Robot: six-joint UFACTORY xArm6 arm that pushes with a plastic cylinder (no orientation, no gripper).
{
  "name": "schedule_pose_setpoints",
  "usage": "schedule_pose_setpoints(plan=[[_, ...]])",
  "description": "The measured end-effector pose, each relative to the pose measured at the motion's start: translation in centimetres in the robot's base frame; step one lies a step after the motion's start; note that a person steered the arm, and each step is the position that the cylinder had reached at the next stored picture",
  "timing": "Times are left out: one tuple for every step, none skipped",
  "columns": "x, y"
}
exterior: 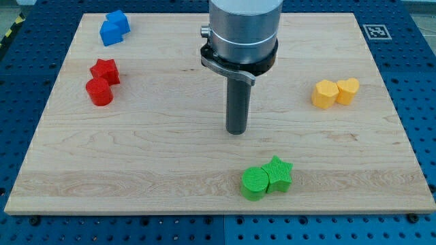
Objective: Place your hand at bottom right corner of the board
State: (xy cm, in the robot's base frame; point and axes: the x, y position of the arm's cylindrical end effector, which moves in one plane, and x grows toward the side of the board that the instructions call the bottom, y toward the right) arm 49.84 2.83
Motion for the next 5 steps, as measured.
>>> schedule_pose_setpoints(plan=[[1.3,2.0],[2.4,4.0],[3.8,6.0],[5.2,8.5],[6.0,12.9]])
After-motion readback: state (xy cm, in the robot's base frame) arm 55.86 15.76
